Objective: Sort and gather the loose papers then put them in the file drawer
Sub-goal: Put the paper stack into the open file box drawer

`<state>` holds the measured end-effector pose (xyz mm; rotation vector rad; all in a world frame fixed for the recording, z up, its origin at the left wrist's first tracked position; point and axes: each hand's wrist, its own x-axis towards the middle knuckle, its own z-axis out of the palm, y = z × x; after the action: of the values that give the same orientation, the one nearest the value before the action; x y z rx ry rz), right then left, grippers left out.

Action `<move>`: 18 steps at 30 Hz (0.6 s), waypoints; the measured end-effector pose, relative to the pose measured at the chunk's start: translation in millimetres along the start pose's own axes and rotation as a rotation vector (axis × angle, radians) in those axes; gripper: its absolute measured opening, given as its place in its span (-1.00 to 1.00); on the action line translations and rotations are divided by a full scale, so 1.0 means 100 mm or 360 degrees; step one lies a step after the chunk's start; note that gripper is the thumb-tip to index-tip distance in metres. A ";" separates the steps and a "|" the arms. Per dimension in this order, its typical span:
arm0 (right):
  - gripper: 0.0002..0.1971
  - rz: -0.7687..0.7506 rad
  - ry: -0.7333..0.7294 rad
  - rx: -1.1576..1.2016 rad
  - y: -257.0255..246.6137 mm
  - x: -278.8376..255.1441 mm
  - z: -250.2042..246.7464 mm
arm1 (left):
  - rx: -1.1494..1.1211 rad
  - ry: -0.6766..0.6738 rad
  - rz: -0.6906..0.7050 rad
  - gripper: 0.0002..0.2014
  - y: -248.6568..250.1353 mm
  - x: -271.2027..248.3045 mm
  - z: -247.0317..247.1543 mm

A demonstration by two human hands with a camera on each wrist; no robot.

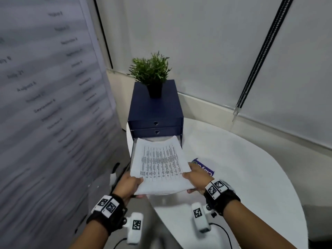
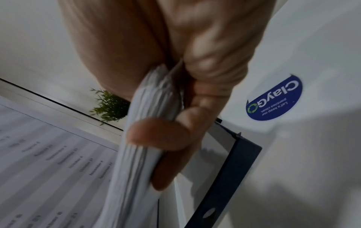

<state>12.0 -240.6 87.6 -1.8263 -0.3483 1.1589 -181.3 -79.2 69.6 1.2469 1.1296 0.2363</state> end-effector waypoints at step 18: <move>-0.45 0.0144 0.0330 -0.0976 -0.25 1.11 0.40 | 0.1813 0.0003 0.0120 -0.68 0.37 1.22 -0.04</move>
<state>42.3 -134.2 39.6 -2.4939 -0.5465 0.9705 -111.1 21.2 34.4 2.2750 1.2424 -0.4268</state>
